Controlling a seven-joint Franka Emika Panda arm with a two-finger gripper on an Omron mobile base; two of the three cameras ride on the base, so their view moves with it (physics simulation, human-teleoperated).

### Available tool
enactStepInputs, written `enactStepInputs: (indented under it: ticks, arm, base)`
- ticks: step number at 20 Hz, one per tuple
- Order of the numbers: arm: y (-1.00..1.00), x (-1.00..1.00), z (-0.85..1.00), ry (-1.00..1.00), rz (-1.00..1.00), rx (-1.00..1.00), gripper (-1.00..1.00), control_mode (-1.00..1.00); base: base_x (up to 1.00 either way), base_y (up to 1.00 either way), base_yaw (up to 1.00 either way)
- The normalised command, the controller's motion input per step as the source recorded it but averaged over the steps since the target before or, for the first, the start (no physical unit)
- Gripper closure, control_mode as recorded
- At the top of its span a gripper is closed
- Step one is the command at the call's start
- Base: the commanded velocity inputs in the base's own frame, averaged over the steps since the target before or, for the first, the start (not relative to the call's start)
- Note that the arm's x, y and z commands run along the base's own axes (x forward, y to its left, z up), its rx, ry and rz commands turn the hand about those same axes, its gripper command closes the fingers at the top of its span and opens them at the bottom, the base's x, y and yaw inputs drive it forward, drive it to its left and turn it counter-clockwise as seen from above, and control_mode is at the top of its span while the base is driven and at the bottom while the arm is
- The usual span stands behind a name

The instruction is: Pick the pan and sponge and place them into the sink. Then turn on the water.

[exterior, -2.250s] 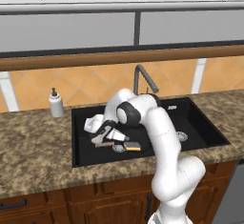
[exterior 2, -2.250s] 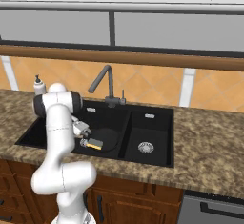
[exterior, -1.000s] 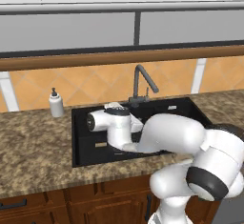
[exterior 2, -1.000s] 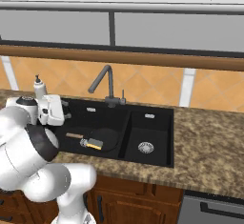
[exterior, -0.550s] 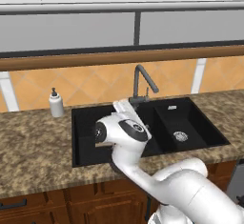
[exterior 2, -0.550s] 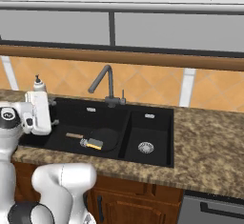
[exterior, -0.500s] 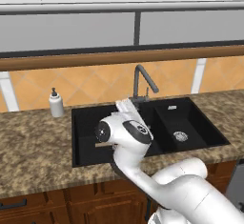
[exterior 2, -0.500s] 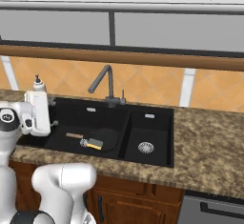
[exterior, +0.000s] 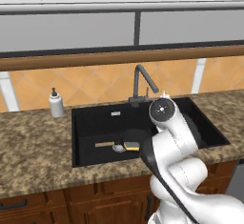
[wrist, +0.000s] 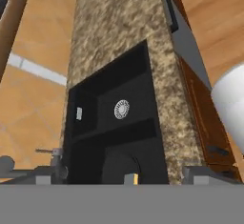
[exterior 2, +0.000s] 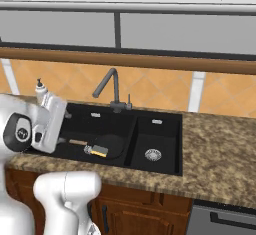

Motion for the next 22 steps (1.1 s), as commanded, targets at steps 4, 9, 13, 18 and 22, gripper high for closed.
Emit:
enactStepInputs:
  ticks: [4,9,13,18,22]
  arm:
    - [-0.75,-0.09,0.0,-0.12,-0.14,0.41,-1.0,-1.0]
    - [-0.74,-0.02,0.0,-0.14,-0.12,0.27,-1.0,-1.0]
    - [-0.79,0.0,-0.1,-0.24,-0.07,0.25,-1.0,-1.0]
    - [-0.53,0.07,-0.17,-0.29,-0.01,0.24,-1.0,-1.0]
    - [-0.4,0.29,-0.1,-0.33,0.0,0.34,-1.0,-1.0]
  base:
    - [0.0,0.0,0.0]
    - [0.0,0.0,0.0]
    - [0.0,0.0,0.0]
    - [0.0,0.0,0.0]
    - [0.0,0.0,0.0]
